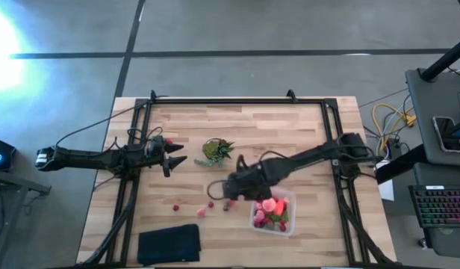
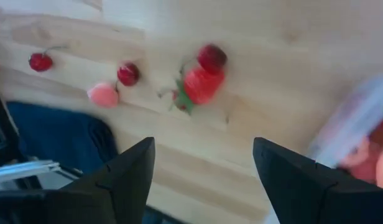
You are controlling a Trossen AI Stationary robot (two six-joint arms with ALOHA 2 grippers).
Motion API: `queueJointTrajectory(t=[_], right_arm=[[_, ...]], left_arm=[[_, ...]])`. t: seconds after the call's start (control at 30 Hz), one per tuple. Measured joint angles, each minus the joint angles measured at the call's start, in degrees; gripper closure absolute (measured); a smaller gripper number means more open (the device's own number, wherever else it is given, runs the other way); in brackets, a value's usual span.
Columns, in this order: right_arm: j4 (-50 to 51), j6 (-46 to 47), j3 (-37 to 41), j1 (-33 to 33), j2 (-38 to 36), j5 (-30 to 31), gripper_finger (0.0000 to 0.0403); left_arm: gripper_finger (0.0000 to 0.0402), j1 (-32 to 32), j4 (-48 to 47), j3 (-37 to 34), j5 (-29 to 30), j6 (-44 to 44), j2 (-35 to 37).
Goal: Pick and placing Produce into tupperware
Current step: Put the bottom strawberry into the bin
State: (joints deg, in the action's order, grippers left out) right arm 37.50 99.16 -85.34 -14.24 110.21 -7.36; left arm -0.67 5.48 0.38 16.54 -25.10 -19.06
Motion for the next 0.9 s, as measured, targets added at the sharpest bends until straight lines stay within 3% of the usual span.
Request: queueJointTrajectory(t=[0.33, 0.57, 0.9], right_arm=[[12.0, -16.5, -16.4, 2.2, 13.5, -2.0, 0.0142], [21.2, -19.5, -27.3, 2.4, 23.1, -4.8, 0.0142], [20.8, -19.3, -33.4, 2.7, 27.6, -4.6, 0.0143]], left_arm=[[0.0125, 0.0, 0.0, 0.0, 0.0, 0.0, -0.2], [0.0125, 0.0, 0.0, 0.0, 0.0, 0.0, -0.2], [0.0125, 0.0, 0.0, 0.0, 0.0, 0.0, -0.2]])
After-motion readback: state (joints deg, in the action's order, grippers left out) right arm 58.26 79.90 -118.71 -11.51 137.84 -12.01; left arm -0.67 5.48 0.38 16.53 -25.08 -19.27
